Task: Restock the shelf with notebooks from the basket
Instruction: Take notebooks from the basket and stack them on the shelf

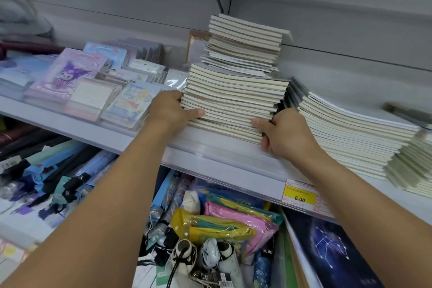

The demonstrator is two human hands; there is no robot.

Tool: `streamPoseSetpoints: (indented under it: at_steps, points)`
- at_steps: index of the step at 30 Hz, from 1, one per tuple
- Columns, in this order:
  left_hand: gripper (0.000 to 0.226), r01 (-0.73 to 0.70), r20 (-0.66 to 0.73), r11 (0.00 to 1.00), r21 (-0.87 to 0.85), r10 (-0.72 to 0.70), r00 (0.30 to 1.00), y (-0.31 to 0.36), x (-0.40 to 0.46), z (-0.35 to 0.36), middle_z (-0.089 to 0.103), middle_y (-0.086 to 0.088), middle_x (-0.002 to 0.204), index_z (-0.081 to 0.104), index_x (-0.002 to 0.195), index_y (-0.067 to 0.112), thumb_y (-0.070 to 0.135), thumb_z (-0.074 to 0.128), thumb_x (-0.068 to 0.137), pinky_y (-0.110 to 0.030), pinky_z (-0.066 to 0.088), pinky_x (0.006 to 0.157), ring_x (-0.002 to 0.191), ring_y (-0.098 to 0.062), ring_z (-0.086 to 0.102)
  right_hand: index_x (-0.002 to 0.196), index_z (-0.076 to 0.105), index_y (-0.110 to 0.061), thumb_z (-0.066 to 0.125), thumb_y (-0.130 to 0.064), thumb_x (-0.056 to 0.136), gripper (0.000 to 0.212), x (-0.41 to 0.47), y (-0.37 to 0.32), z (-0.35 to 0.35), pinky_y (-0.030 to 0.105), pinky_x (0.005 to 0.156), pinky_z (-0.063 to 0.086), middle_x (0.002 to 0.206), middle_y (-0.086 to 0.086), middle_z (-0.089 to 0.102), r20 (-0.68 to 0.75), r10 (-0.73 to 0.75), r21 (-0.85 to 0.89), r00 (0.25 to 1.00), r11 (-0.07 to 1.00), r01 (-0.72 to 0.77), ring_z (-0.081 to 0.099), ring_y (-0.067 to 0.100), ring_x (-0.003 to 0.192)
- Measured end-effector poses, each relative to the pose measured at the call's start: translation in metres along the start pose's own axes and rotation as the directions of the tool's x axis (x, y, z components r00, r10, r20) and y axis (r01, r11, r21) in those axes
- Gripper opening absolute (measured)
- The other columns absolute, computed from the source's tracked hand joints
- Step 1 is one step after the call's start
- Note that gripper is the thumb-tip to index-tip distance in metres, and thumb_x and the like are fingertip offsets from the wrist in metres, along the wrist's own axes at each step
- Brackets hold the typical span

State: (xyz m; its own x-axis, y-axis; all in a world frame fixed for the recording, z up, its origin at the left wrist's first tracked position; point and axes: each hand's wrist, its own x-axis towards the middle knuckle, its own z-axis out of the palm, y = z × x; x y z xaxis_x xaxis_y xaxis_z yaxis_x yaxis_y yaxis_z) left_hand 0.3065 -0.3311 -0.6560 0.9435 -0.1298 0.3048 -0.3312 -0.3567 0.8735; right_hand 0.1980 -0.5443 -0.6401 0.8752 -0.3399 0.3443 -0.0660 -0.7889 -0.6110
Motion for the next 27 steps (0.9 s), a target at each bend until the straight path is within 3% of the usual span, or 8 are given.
streamPoseSetpoints:
  at_steps: [2, 7, 12, 15, 17, 19, 23, 27]
  points:
    - [0.048, 0.012, 0.057, 0.994, 0.111, -0.018, 0.998, 0.003, 0.000, -0.004, 0.070, 0.007, 0.104, 0.067, 0.107, 0.016, 0.036, 0.087, 0.069, -0.027, 0.052, 0.088, 0.095, -0.013, 0.065, 0.070, 0.065, 0.004, 0.062, -0.044, 0.096, 0.054, 0.000, -0.001, 0.001, 0.036, 0.061, 0.055, 0.059, 0.013, 0.066, 0.033, 0.021, -0.032, 0.999, 0.999, -0.020, 0.064, 0.025, 0.053]
    - [0.049, 0.011, 0.021, 1.000, 0.024, -0.012, 1.000, -0.001, -0.001, -0.002, 0.072, -0.004, 0.108, 0.070, 0.113, 0.008, 0.021, 0.088, 0.069, -0.039, 0.051, 0.099, 0.102, -0.022, 0.067, 0.065, 0.065, -0.001, 0.068, -0.039, 0.093, 0.047, 0.001, 0.005, -0.007, 0.023, 0.038, 0.043, 0.051, 0.008, 0.067, 0.166, 0.031, 0.003, 0.986, 0.999, -0.032, 0.058, 0.015, 0.038]
    - [0.033, -0.091, -0.179, 0.988, 0.128, 0.113, 0.977, -0.001, -0.005, 0.004, 0.059, 0.008, 0.070, 0.065, 0.080, 0.015, 0.035, 0.088, 0.067, -0.027, 0.049, 0.069, 0.063, -0.005, 0.052, 0.056, 0.062, -0.004, 0.076, -0.024, 0.088, 0.040, 0.004, 0.012, -0.003, 0.019, 0.036, 0.041, 0.045, 0.004, 0.063, 0.046, 0.041, 0.126, 0.998, 0.991, -0.046, 0.051, 0.009, 0.032]
    - [0.039, -0.058, -0.216, 0.992, 0.111, 0.081, 0.973, -0.001, -0.002, 0.004, 0.051, 0.008, 0.064, 0.056, 0.072, 0.017, 0.035, 0.090, 0.063, -0.027, 0.045, 0.068, 0.059, -0.004, 0.043, 0.054, 0.063, -0.006, 0.078, -0.022, 0.087, 0.039, 0.006, 0.008, -0.004, 0.018, 0.036, 0.041, 0.044, 0.001, 0.063, 0.028, 0.006, 0.070, 1.000, 0.998, -0.008, 0.052, 0.006, 0.031]
    - [0.038, -0.037, -0.195, 0.995, 0.091, 0.054, 0.979, 0.000, 0.000, 0.004, 0.053, 0.007, 0.064, 0.058, 0.073, 0.018, 0.034, 0.091, 0.062, -0.031, 0.050, 0.073, 0.061, -0.006, 0.046, 0.055, 0.061, -0.004, 0.077, -0.023, 0.087, 0.041, 0.007, 0.005, -0.004, 0.023, 0.038, 0.047, 0.045, 0.005, 0.064, 0.045, -0.007, -0.011, 0.999, 1.000, 0.008, 0.057, 0.012, 0.035]
    - [0.044, -0.005, -0.138, 0.995, 0.103, 0.020, 0.990, 0.004, -0.001, 0.000, 0.058, 0.006, 0.070, 0.069, 0.094, 0.010, 0.033, 0.091, 0.063, -0.033, 0.053, 0.085, 0.071, -0.011, 0.054, 0.060, 0.060, 0.000, 0.076, -0.025, 0.089, 0.041, 0.007, 0.002, -0.004, 0.038, 0.048, 0.057, 0.054, 0.016, 0.067, 0.071, 0.009, -0.071, 0.997, 0.997, -0.003, 0.063, 0.026, 0.044]
    - [0.050, 0.054, 0.088, 0.995, 0.089, -0.062, 0.994, 0.008, -0.006, -0.008, 0.072, -0.003, 0.106, 0.069, 0.113, 0.006, 0.014, 0.089, 0.067, -0.036, 0.050, 0.100, 0.103, -0.021, 0.066, 0.067, 0.058, 0.002, 0.075, -0.026, 0.090, 0.039, 0.004, 0.001, -0.005, 0.051, 0.064, 0.058, 0.072, 0.029, 0.068, 0.070, 0.039, -0.080, 0.997, 0.996, -0.033, 0.061, 0.032, 0.057]
    - [0.031, 0.047, -0.074, 0.979, 0.196, -0.033, 0.997, 0.008, -0.008, -0.005, 0.072, -0.011, 0.103, 0.073, 0.100, 0.004, 0.010, 0.084, 0.073, -0.035, 0.053, 0.093, 0.101, -0.026, 0.066, 0.059, 0.051, 0.000, 0.074, -0.022, 0.090, 0.044, 0.004, 0.000, -0.006, 0.047, 0.061, 0.054, 0.061, 0.018, 0.057, 0.005, 0.027, -0.028, 1.000, 0.999, -0.027, 0.060, 0.035, 0.062]
